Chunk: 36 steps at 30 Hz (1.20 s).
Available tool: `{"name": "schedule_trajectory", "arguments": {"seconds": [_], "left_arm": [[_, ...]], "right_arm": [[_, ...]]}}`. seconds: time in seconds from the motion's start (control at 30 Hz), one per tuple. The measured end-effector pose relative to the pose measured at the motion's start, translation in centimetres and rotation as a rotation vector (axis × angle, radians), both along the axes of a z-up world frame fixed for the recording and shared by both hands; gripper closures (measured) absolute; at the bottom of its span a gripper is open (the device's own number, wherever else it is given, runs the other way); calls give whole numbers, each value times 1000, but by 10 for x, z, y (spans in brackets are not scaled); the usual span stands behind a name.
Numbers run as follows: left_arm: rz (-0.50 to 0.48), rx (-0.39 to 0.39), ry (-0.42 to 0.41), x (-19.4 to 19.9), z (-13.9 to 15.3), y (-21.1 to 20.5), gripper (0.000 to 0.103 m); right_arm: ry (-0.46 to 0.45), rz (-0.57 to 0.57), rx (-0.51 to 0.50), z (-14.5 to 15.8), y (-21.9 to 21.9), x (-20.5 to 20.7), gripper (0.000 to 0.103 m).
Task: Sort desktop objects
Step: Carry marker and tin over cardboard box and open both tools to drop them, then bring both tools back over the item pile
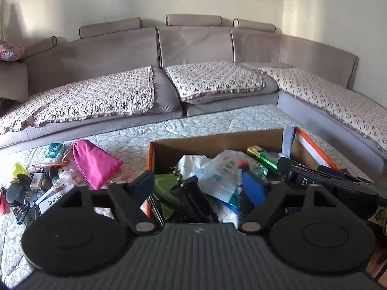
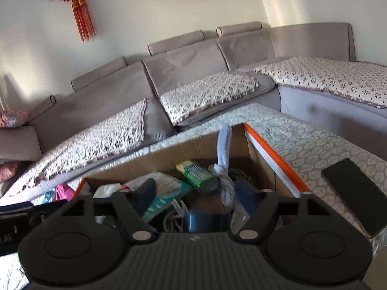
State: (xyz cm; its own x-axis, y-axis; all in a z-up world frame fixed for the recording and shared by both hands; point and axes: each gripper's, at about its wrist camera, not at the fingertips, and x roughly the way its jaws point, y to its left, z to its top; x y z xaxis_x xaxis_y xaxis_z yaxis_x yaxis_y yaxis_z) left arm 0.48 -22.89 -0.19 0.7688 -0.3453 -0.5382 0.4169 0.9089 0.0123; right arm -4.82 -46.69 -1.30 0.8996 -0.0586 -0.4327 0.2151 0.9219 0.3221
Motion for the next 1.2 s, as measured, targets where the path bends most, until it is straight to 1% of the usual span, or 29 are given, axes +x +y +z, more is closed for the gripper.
{"name": "schedule_trajectory", "arguments": {"seconds": [0.03, 0.07, 0.1, 0.13, 0.17, 0.23, 0.47, 0.6, 0.67, 0.77, 0.93, 1.07, 1.13, 1.2], "left_arm": [[1, -1, -4, -1, 1, 1, 16], [0, -6, -6, -1, 2, 2, 11], [0, -9, -9, -1, 3, 5, 9], [4, -13, -14, -2, 4, 7, 4], [9, -18, -20, -2, 5, 10, 1], [21, -28, -27, -2, 7, 16, 0], [87, -35, -45, 0, 12, 53, 0], [157, -41, -41, 2, 12, 87, 0], [203, -41, -34, 5, 12, 106, 0], [282, -39, -24, 11, 9, 142, 0], [432, -6, -17, 18, -4, 207, 0], [515, 6, -19, 25, -17, 258, 0], [541, 10, -13, 27, -28, 274, 0], [544, -2, 11, 29, -39, 282, 0]], "right_arm": [[-12, -1, -3, 1, 2, 0, 16], [-27, -2, 2, 3, 3, 0, 7], [-33, 0, 12, 4, 4, 0, 2], [-35, 1, 22, 5, 5, 0, 0], [-41, 0, 31, 6, 6, 1, 0], [-51, -6, 41, 12, 11, 3, 0], [-119, 14, 29, 24, 41, 5, 0], [-162, 61, 18, 32, 68, 8, 0], [-168, 95, 13, 36, 83, 11, 0], [-153, 187, 11, 41, 112, 16, 0], [-79, 345, -49, 40, 175, 21, 0], [-7, 451, -135, 21, 224, 21, 0], [20, 493, -172, 6, 244, 22, 0], [20, 531, -211, -9, 257, 22, 0]]}}
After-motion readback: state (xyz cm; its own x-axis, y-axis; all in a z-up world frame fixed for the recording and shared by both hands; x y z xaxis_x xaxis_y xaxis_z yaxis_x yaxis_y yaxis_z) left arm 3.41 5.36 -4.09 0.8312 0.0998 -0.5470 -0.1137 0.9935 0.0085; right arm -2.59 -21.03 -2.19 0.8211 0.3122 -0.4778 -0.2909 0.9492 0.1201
